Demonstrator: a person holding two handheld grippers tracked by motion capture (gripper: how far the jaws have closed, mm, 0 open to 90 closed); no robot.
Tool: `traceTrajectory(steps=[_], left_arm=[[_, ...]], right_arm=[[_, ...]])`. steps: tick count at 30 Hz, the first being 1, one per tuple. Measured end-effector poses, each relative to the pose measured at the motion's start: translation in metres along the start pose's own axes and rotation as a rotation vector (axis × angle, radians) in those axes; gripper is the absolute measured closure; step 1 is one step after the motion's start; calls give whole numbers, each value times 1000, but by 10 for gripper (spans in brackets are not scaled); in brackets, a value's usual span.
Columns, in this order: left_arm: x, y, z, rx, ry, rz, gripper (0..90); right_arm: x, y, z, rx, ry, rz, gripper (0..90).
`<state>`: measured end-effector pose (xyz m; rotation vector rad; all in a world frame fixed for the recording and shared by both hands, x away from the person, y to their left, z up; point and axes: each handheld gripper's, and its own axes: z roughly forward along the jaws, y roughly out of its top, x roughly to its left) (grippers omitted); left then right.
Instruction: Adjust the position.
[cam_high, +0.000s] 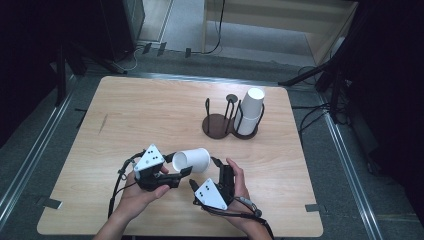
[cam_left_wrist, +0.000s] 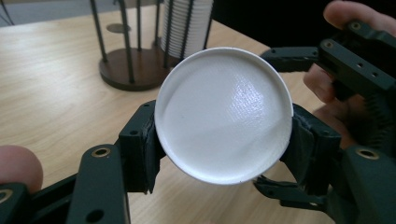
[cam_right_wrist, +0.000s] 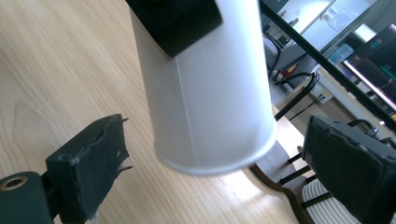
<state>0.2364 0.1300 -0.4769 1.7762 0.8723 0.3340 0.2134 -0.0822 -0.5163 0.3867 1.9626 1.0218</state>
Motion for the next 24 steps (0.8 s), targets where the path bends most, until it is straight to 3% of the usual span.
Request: traceTrajectory(steps=[6, 12, 19, 24], left_arm=[[2, 1, -7, -82, 62, 0, 370], [4, 0, -13, -162, 100, 19, 370], [4, 0, -17, -230, 126, 32, 371], [6, 1, -21, -283, 112, 44, 371]], right_arm=[[-9, 4, -3, -18, 11, 103, 61], [-21, 7, -6, -37, 23, 279, 63], [-31, 7, -8, -61, 26, 412, 73], [-38, 5, -8, -73, 36, 516, 99]])
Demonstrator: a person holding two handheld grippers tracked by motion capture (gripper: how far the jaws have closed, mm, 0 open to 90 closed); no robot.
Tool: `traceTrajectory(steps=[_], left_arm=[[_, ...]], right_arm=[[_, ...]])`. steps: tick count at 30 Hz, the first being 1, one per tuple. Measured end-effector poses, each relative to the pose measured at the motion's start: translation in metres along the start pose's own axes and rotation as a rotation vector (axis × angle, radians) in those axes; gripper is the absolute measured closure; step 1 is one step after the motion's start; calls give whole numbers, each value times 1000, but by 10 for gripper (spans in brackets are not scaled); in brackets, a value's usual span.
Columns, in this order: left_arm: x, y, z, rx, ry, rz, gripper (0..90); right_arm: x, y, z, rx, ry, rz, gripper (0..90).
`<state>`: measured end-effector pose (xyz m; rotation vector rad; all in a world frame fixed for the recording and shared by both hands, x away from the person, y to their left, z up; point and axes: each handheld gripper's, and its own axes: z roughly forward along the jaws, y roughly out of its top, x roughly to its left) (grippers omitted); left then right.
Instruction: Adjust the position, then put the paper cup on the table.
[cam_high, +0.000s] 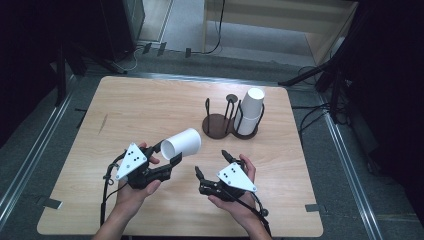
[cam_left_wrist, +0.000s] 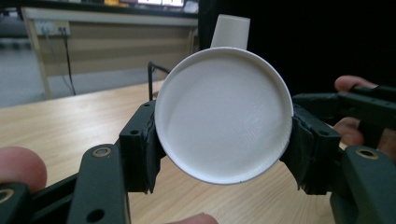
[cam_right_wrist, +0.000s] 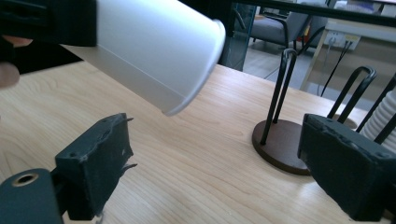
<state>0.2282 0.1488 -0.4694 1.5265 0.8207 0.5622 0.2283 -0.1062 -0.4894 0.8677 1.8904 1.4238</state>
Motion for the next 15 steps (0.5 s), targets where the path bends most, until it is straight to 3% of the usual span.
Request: traceTrajectory(steps=[2, 5, 10, 15], left_arm=[[1, 0, -1, -15, 1, 13, 371], [2, 0, 0, -24, -4, 0, 371], [3, -1, 0, -45, -25, -14, 371], [6, -2, 1, -31, -34, -35, 369]], right_arm=[[-2, 0, 0, 2, 2, 29, 106], [-4, 1, 0, -1, 11, 91, 123], [-8, 2, 0, -9, 8, 155, 130], [-10, 5, 0, 13, 32, 256, 158]])
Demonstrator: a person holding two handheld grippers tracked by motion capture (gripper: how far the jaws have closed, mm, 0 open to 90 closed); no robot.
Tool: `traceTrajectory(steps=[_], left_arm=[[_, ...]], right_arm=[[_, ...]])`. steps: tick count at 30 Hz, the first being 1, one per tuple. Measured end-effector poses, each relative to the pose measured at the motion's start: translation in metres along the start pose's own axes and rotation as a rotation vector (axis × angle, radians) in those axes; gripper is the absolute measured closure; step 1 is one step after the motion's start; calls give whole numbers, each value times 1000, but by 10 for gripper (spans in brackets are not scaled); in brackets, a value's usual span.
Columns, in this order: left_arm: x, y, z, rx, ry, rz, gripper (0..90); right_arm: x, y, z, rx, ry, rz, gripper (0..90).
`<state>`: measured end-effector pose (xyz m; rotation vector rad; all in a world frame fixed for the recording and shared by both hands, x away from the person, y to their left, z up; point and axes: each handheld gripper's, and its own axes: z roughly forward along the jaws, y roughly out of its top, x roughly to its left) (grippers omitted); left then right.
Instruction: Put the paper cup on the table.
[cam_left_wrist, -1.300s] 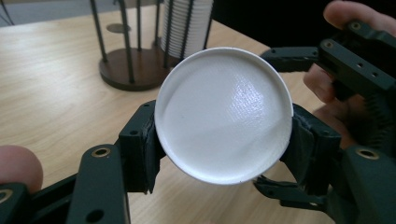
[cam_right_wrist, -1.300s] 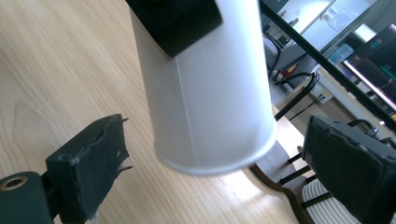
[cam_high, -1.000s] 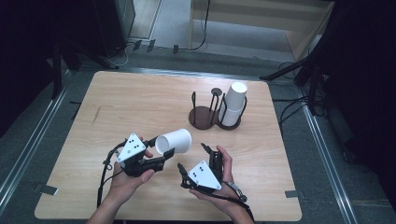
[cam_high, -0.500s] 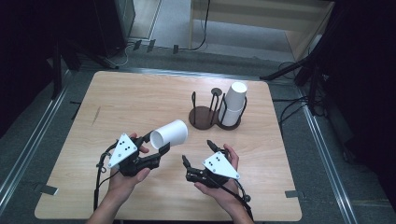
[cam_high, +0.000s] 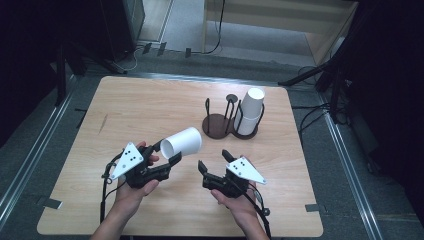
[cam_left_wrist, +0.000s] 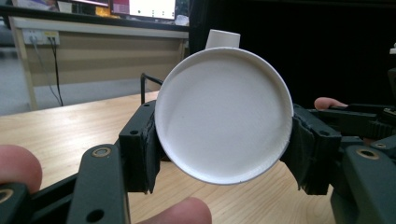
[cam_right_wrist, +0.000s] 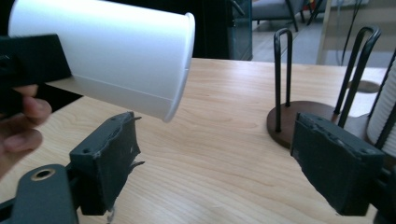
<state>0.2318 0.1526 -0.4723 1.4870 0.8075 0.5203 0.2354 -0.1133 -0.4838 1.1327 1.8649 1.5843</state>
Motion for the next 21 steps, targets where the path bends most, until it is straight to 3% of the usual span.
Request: traceTrajectory(steps=[9, 11, 14, 21], left_arm=[[-1, -5, 2, -21, 8, 9, 369], [-1, -7, 3, -33, 8, -11, 368], [1, -9, 4, -40, 14, -28, 368], [1, -15, 7, -65, 26, -12, 368]], right_arm=[[2, 2, 0, 24, 27, 66, 183], [3, 4, -2, 33, 13, 99, 150], [6, 8, -3, 45, 31, 143, 99], [9, 7, 4, 90, 64, 266, 49]])
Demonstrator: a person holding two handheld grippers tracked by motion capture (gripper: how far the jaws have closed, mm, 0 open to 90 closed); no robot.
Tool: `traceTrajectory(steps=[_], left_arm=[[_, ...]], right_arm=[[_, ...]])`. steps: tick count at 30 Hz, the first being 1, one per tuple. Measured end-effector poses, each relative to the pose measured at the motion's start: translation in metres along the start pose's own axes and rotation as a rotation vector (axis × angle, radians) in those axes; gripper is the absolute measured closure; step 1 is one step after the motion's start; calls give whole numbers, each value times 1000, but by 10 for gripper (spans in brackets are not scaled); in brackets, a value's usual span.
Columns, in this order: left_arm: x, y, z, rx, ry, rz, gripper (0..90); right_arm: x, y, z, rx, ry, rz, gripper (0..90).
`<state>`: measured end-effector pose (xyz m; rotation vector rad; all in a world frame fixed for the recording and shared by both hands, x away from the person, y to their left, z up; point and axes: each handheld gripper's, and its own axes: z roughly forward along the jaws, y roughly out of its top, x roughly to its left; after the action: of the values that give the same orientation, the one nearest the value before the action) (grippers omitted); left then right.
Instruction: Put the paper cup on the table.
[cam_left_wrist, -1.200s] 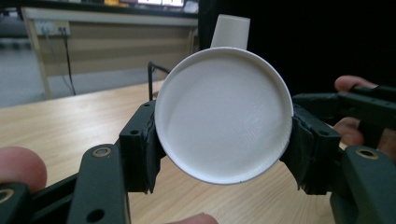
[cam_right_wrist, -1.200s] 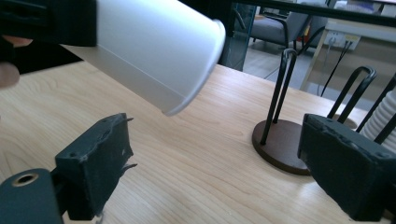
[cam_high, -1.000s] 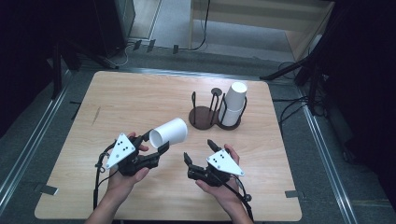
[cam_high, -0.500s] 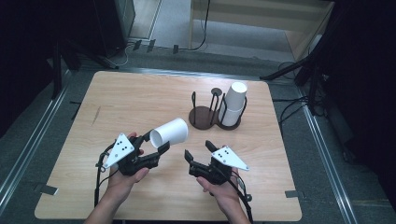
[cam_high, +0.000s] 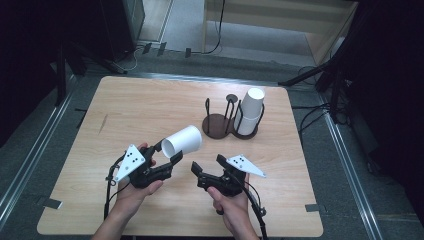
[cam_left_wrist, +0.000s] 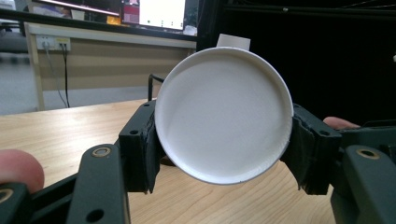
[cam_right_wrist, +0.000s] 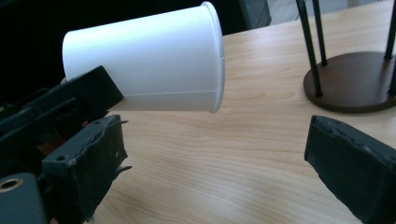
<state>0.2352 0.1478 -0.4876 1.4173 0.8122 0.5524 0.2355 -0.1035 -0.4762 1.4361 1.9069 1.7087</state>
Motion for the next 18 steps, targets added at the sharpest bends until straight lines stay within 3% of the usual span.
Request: traceTrajectory(steps=[8, 14, 18], left_arm=[[0, -2, 0, -33, 4, 5, 369], [-1, -5, 2, -48, 9, 7, 369], [-3, -6, 4, -55, 7, 6, 369]], right_arm=[[3, 11, 1, -44, 33, 167, 49], [8, 11, 4, -80, 18, 267, 60], [8, 12, 8, -92, 25, 399, 58]])
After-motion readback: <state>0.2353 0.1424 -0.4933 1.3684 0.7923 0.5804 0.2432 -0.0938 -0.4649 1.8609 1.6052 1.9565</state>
